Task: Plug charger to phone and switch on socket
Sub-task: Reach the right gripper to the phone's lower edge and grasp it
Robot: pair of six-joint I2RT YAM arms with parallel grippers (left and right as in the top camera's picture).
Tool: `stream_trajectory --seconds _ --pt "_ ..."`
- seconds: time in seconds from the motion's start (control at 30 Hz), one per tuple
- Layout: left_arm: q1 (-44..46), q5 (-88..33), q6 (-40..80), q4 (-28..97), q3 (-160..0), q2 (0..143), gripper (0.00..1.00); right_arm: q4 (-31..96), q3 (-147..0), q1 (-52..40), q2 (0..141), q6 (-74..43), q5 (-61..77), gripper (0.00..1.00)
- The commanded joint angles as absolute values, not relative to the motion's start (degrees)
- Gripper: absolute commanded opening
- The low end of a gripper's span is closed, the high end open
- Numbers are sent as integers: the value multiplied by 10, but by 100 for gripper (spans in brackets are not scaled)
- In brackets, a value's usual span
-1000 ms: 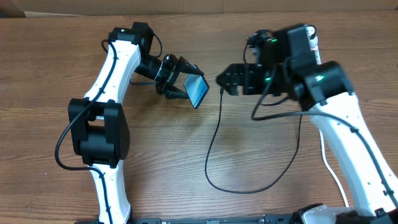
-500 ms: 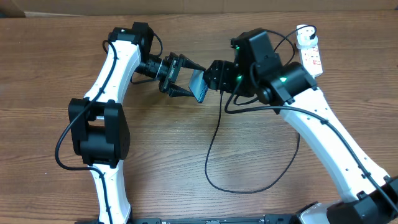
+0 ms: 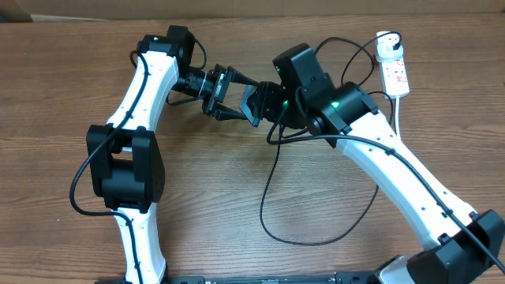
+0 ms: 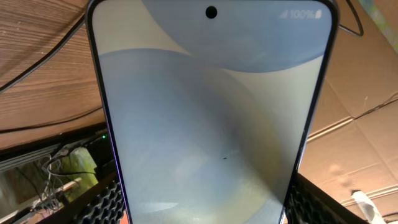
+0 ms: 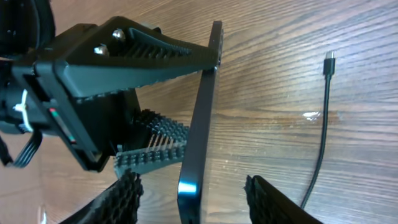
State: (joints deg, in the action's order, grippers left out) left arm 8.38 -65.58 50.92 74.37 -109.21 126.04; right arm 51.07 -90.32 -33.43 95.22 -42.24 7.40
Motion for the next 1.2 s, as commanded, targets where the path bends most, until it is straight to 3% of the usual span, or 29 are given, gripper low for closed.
stream_trajectory --seconds 0.0,0.2,0.5,1.03,1.17 --pt "83 -684 523 742 -1108 1260 4 503 -901 -345 970 -435 58 53" --pt "83 -684 523 743 -1108 1260 4 496 -901 -356 992 -433 37 45" --pt "83 -684 523 743 -1108 1260 4 489 -901 -367 992 -409 -17 41" --pt "83 -684 523 743 -1108 1260 5 481 -901 -367 992 -387 -25 5" --pt "83 -685 523 743 -1108 1260 6 478 -901 -367 991 -387 -25 4"
